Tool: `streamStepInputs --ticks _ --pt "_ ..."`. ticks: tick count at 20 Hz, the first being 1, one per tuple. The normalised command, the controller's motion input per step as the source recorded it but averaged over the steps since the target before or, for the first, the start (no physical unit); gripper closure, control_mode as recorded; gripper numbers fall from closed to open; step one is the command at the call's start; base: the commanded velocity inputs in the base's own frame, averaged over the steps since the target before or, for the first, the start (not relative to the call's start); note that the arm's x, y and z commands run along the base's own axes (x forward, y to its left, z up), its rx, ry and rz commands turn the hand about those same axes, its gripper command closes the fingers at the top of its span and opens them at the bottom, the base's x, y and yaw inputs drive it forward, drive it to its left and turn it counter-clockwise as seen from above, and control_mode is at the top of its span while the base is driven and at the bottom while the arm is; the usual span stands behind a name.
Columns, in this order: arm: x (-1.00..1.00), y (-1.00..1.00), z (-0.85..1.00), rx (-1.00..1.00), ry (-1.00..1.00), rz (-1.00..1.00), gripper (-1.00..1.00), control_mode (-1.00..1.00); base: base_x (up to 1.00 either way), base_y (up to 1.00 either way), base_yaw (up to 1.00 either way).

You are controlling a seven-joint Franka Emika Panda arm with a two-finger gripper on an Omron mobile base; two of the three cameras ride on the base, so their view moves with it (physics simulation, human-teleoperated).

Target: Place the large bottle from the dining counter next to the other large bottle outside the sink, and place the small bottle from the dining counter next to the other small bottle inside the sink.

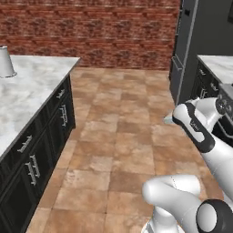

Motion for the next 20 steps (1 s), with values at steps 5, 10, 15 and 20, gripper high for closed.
streamStepInputs --ticks 5,10,15,20 --pt "0.00 0.00 0.00 0.00 0.00 0.00 -1.00 1.00 0.01 0.19 0.46" --pt "0.00 0.00 0.00 0.00 0.00 0.00 -1.00 1.00 0.00 0.18 0.44" --pt "0.00 0.00 0.00 0.00 0.00 0.00 -1.00 1.00 0.00 0.18 0.42" --pt "0.00 0.00 0.00 0.00 0.00 0.00 -1.00 1.00 0.00 0.20 0.40"
